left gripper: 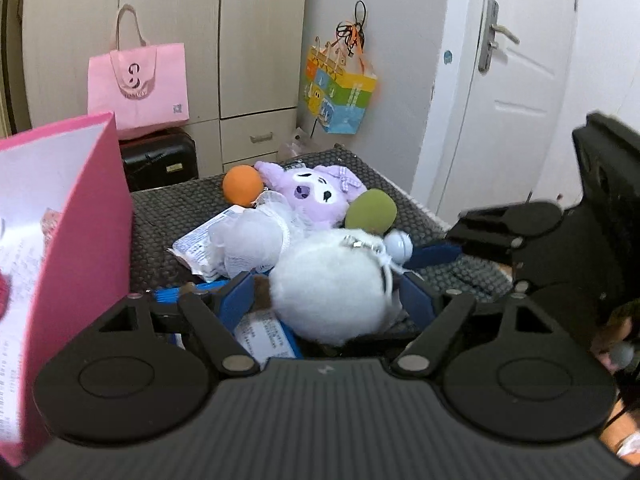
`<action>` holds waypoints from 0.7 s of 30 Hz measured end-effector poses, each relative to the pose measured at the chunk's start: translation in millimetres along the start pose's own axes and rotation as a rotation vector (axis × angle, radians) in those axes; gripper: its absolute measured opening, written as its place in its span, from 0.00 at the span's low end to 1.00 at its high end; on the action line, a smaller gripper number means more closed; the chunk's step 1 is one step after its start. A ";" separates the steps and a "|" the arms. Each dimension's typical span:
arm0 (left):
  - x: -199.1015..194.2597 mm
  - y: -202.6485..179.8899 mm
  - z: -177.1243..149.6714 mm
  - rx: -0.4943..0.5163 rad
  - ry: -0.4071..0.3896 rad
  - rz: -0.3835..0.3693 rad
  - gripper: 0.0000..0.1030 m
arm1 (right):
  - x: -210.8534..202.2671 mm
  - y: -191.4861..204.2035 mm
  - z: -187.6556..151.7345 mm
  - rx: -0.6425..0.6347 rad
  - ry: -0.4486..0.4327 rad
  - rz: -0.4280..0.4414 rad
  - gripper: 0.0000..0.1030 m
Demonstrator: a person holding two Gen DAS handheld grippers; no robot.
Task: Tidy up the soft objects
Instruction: 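Grasp the white fluffy plush with the left tool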
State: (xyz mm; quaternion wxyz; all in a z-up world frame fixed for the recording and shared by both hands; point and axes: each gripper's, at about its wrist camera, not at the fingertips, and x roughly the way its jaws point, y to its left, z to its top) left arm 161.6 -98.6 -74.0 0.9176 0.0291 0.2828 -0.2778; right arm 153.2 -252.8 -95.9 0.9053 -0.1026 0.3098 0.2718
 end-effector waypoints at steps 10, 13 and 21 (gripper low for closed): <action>8.4 -3.5 -0.6 0.000 -0.036 0.008 0.78 | 9.2 3.9 -2.8 0.033 -0.043 0.045 0.71; 9.6 -0.7 0.4 -0.010 -0.025 -0.004 0.78 | 8.2 3.8 -2.6 0.034 -0.055 0.035 0.70; 10.7 -1.6 0.8 -0.006 -0.004 0.004 0.79 | 8.3 5.5 -2.9 0.054 -0.064 0.025 0.66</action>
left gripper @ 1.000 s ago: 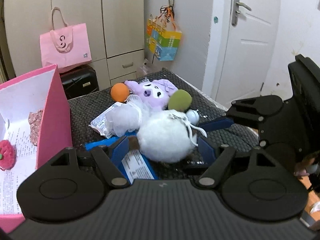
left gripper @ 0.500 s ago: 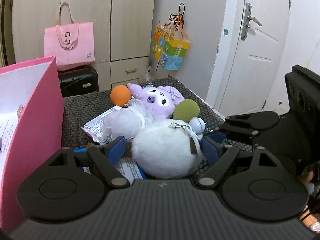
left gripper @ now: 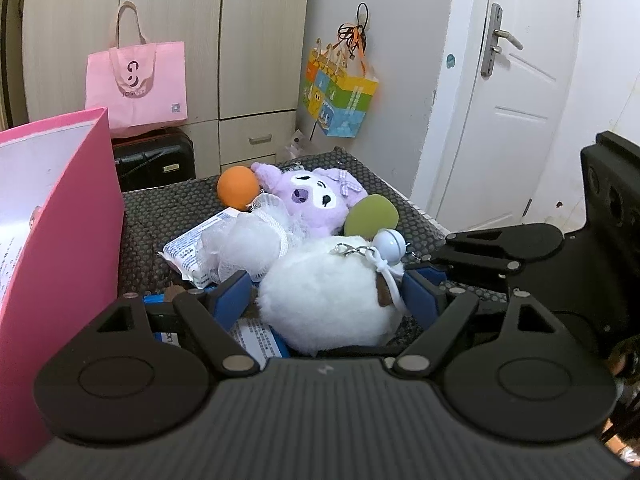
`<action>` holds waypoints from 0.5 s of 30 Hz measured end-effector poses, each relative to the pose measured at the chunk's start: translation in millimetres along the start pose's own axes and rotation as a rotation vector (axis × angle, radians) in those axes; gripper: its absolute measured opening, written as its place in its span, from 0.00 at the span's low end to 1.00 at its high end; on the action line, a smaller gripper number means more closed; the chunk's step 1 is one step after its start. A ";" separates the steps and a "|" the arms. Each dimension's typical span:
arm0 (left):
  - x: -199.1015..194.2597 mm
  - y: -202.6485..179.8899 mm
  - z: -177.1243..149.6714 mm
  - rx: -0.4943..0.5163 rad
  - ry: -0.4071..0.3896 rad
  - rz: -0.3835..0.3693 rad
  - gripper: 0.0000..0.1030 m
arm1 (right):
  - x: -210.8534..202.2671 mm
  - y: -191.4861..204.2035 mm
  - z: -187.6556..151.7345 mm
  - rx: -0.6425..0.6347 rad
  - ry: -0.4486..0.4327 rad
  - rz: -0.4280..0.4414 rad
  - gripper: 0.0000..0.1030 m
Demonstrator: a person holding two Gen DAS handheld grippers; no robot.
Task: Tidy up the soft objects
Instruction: 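Grasp the white fluffy plush with the left tool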
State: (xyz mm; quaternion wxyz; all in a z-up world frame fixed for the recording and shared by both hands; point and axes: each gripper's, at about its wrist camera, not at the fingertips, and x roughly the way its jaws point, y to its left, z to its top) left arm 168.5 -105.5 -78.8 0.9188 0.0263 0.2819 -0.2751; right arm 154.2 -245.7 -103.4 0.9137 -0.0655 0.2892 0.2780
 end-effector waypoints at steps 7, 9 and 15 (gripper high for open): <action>-6.3 -2.5 2.4 -0.004 0.024 -0.032 0.77 | -7.3 2.5 -2.5 0.030 -0.008 -0.003 0.64; -10.6 -5.0 2.4 0.008 0.032 -0.040 0.76 | -12.2 5.0 -3.5 0.037 -0.009 0.001 0.64; -25.2 -14.1 4.6 0.060 0.067 -0.067 0.76 | -25.4 12.5 -6.9 0.050 -0.013 0.011 0.64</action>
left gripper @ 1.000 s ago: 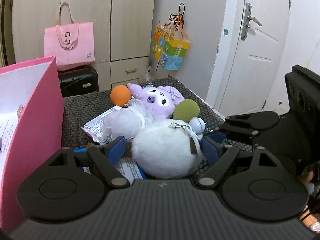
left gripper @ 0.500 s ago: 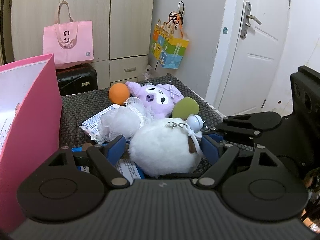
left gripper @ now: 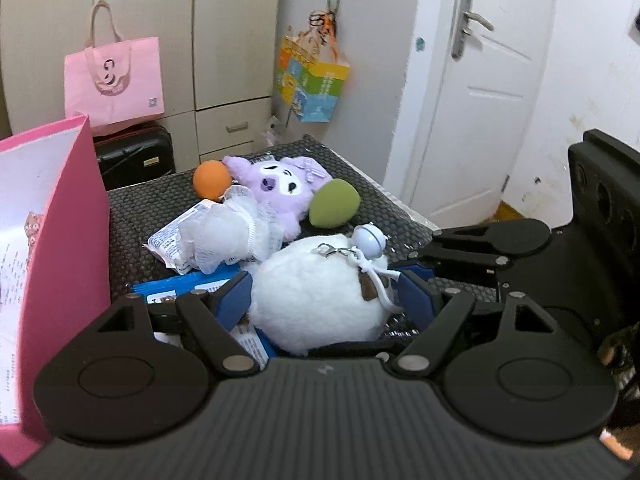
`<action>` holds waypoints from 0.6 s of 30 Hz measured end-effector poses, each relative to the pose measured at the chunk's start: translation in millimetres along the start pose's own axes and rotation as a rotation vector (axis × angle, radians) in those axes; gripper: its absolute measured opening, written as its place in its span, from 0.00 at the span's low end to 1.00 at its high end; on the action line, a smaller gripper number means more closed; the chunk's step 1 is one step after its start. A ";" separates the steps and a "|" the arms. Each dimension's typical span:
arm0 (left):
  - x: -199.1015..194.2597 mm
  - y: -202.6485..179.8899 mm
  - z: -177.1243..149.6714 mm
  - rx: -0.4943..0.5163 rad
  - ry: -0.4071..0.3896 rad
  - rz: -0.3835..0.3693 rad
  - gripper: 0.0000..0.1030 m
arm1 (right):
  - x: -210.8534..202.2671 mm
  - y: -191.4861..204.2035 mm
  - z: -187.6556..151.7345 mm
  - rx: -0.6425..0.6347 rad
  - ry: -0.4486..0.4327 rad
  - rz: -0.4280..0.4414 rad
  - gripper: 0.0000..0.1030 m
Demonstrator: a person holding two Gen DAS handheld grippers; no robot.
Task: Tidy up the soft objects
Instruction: 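Grasp the white fluffy plush with the left tool, then carry the white plush into the pink box and lower it beside the strawberry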
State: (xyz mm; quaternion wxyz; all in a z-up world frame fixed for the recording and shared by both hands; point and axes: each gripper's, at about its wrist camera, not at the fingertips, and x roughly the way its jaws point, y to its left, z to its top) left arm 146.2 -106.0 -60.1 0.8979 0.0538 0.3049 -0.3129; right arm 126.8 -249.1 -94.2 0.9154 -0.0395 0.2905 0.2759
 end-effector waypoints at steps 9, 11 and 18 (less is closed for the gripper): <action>-22.8 -4.4 1.8 0.065 0.036 -0.036 0.73 | -18.2 10.9 -1.5 0.017 -0.013 0.015 0.63; -29.1 -5.6 1.4 0.076 0.038 -0.036 0.72 | -21.1 14.6 -1.3 0.011 -0.019 0.013 0.63; -53.6 -8.2 1.1 0.101 0.051 -0.056 0.72 | -36.3 31.0 2.3 -0.003 -0.015 0.019 0.63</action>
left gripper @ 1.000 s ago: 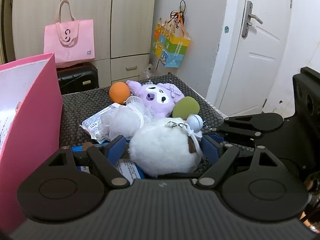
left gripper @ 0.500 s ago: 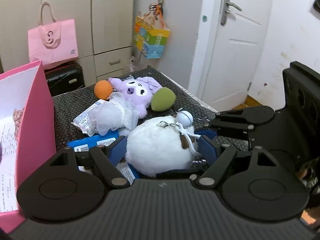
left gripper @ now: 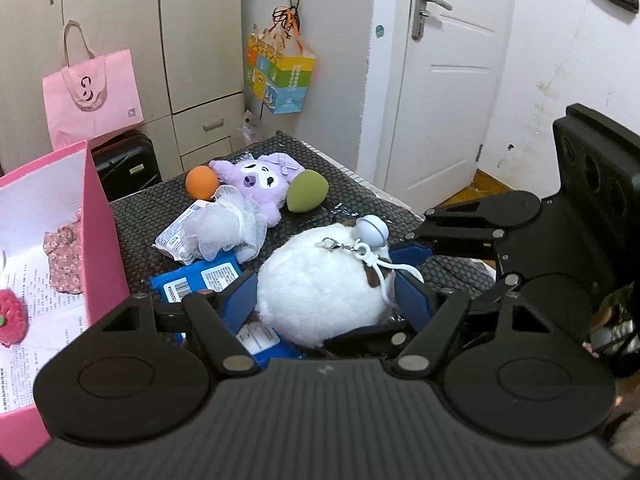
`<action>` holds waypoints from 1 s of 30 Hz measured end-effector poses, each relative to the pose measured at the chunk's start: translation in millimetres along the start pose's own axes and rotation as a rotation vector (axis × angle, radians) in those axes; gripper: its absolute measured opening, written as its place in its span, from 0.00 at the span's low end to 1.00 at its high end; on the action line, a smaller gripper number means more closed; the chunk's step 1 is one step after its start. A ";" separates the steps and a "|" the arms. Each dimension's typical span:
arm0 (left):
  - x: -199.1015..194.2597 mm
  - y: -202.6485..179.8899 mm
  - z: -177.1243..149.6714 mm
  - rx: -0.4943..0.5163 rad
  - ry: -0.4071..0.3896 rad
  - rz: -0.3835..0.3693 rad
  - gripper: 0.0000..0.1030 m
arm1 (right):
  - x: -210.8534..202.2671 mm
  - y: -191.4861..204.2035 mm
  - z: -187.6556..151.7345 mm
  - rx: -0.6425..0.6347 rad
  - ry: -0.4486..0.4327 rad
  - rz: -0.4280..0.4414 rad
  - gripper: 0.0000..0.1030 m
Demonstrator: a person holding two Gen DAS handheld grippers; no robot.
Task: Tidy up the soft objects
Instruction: 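Carry the white plush into the pink box and lower it beside the strawberry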
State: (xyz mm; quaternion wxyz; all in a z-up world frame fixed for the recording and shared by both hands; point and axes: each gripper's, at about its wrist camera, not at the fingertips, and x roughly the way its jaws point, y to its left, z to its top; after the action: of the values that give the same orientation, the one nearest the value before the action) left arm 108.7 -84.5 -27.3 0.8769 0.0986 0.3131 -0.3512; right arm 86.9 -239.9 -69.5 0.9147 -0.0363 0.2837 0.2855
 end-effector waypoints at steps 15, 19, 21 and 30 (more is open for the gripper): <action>-60.8 15.5 -7.9 -0.059 0.069 -0.079 0.72 | -28.0 46.6 21.5 -0.092 0.053 0.114 0.62; -81.2 21.5 -11.5 -0.086 0.070 -0.079 0.72 | -32.5 62.0 30.5 -0.140 0.055 0.156 0.62; -89.8 24.9 -13.0 -0.096 0.072 -0.075 0.72 | -33.0 67.8 35.2 -0.146 0.057 0.183 0.62; -133.4 52.2 -11.4 -0.185 0.081 -0.036 0.72 | -29.7 103.9 70.2 -0.229 0.084 0.256 0.62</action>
State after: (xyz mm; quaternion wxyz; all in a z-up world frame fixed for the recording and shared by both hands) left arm 64.3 32.2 43.8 0.8624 0.0258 0.3810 -0.3323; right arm 45.4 -152.1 15.1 0.8481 -0.1157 0.2895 0.4285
